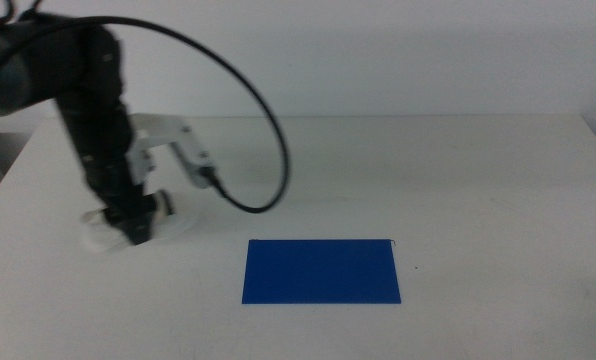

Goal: Use one arm to grab the shoe from the table and place it on the mat.

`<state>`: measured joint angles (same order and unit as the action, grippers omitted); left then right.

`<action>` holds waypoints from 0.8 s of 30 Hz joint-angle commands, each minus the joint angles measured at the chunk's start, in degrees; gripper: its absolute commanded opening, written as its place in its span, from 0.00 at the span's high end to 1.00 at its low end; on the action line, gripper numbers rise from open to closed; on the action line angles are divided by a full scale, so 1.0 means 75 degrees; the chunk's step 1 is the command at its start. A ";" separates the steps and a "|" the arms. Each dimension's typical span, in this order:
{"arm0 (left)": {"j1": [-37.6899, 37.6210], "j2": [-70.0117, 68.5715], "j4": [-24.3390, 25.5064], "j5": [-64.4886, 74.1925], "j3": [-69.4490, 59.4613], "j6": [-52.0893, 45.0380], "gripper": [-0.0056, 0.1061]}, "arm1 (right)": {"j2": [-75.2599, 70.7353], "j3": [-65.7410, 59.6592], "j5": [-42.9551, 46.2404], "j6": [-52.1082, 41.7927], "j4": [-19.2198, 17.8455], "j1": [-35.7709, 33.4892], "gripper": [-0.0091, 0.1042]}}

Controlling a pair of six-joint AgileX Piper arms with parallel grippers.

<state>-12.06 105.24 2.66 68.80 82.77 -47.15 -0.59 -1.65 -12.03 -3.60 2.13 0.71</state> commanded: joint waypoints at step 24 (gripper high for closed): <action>-0.3301 0.1850 -0.1027 0.0840 0.3103 0.0316 0.96 | -0.0198 -0.0037 0.0583 -0.0058 -0.0069 -0.0005 0.35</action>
<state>-35.97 122.05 -3.49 69.83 103.88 -45.48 -0.59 -1.65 -12.03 -3.60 2.13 0.71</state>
